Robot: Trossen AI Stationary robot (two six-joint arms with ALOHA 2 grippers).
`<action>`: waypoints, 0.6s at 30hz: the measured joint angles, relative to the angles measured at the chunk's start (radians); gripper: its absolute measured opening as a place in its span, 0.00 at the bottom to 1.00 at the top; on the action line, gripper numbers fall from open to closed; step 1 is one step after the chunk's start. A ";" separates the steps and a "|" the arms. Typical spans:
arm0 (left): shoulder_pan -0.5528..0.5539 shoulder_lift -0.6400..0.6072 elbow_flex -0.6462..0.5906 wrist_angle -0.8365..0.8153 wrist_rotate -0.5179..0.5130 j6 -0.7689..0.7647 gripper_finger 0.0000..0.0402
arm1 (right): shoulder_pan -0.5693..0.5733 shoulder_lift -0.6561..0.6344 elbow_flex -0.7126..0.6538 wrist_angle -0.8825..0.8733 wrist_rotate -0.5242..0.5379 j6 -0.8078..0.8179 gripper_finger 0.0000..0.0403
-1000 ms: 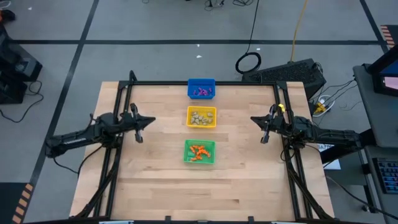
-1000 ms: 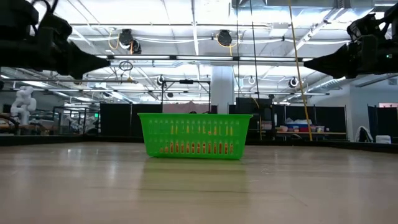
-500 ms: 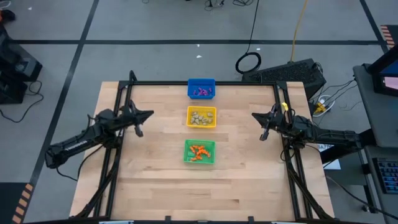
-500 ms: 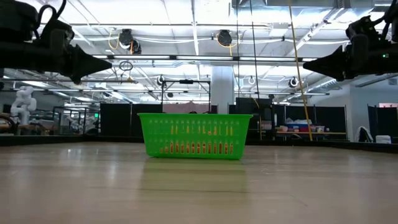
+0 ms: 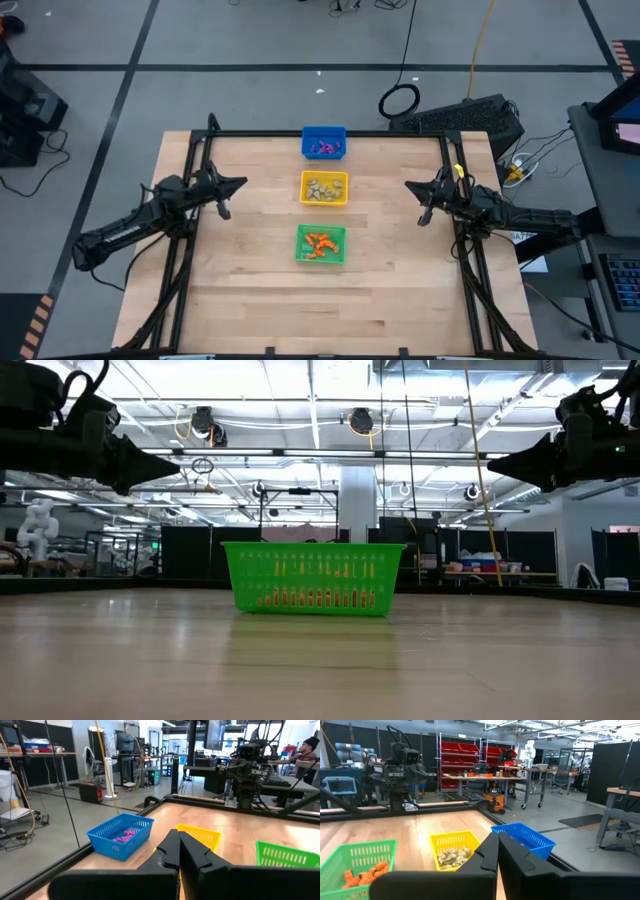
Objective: Sort Halloween decoration
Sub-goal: Return to Home Position
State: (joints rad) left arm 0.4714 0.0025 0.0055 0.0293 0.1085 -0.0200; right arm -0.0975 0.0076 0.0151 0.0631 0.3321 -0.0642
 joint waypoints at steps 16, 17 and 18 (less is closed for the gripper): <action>0.000 0.000 -0.001 0.000 0.000 0.001 0.00 | 0.000 0.000 0.000 0.000 0.000 -0.007 0.00; 0.000 0.000 -0.001 0.000 0.000 0.001 0.00 | 0.000 0.000 0.000 0.000 0.000 -0.007 0.00; 0.000 0.000 -0.001 0.000 0.000 0.001 0.00 | 0.000 0.000 0.000 0.000 0.000 -0.007 0.00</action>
State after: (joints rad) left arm 0.4709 0.0025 0.0048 0.0296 0.1081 -0.0189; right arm -0.0975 0.0075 0.0151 0.0631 0.3321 -0.0715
